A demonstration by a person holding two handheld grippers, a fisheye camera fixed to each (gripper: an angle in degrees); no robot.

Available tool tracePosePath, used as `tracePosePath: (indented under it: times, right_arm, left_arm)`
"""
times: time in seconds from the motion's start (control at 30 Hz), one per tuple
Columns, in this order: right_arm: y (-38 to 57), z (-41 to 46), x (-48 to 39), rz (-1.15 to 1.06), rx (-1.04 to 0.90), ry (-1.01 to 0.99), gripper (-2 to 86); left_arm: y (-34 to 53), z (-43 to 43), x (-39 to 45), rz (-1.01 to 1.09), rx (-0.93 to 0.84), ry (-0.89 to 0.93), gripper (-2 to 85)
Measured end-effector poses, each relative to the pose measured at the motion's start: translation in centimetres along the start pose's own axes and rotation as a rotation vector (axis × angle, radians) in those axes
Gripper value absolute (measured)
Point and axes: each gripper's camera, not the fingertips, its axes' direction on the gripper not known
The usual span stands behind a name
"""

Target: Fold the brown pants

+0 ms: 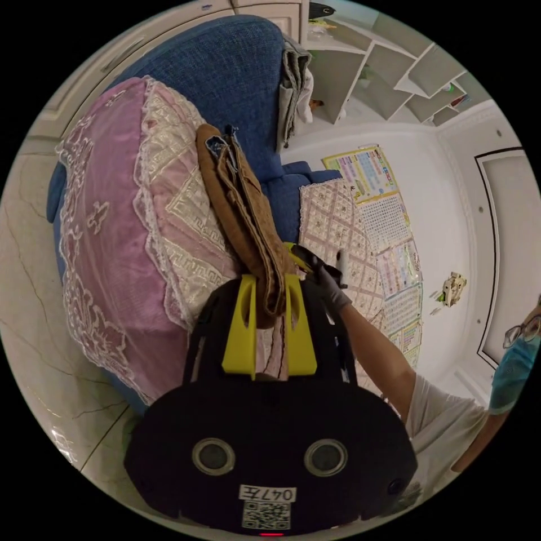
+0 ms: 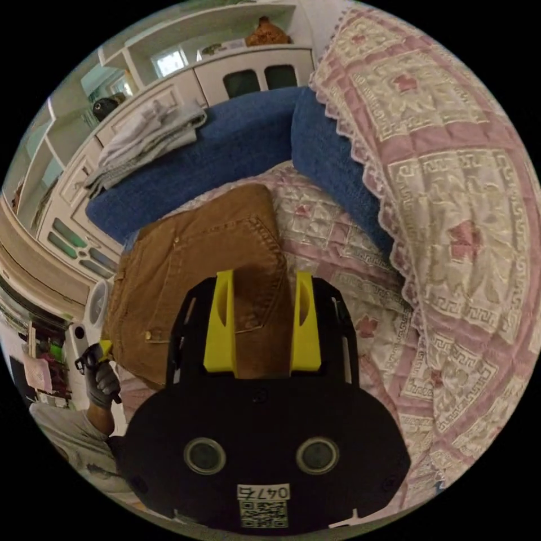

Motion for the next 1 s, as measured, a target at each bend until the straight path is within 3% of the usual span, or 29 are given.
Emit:
tracePosePath:
  times: [0.2,0.37,0.53,0.6,0.7,0.77,0.93,1.0]
  right_arm:
    - [-0.1,-2.3,-3.4,-0.003,-0.091,-0.056,0.8]
    - [1.9,-9.7,-14.0,-0.279,0.072,0.303,-0.2]
    - [2.4,-17.0,-18.8,-0.302,0.225,0.327,0.2]
    - [2.4,-18.6,-19.1,-0.272,0.226,0.301,1.6]
    - [3.1,-19.6,-18.5,-0.112,0.087,0.322,14.5]
    - [5.8,-23.1,-18.7,-0.052,0.031,0.242,16.2]
    - [18.6,-40.0,-23.3,-0.089,0.434,0.25,10.0]
    - [25.2,-47.8,-25.9,-0.126,0.577,0.287,7.8]
  left_arm:
    - [-4.4,-0.4,3.0,0.037,0.003,0.011,6.9]
    - [-8.1,0.0,11.2,0.184,0.023,-0.156,6.5]
    - [-12.9,1.7,21.8,0.355,0.08,-0.251,6.5]
    - [-16.1,3.5,24.9,0.345,0.075,-0.293,6.8]
    - [-19.3,6.6,25.6,0.17,-0.024,-0.344,8.7]
    - [-20.2,6.8,26.3,0.12,-0.032,-0.272,11.4]
    - [-21.0,2.3,34.7,0.191,0.105,-0.222,12.1]
    - [-19.6,-2.1,44.0,0.385,0.253,-0.288,10.4]
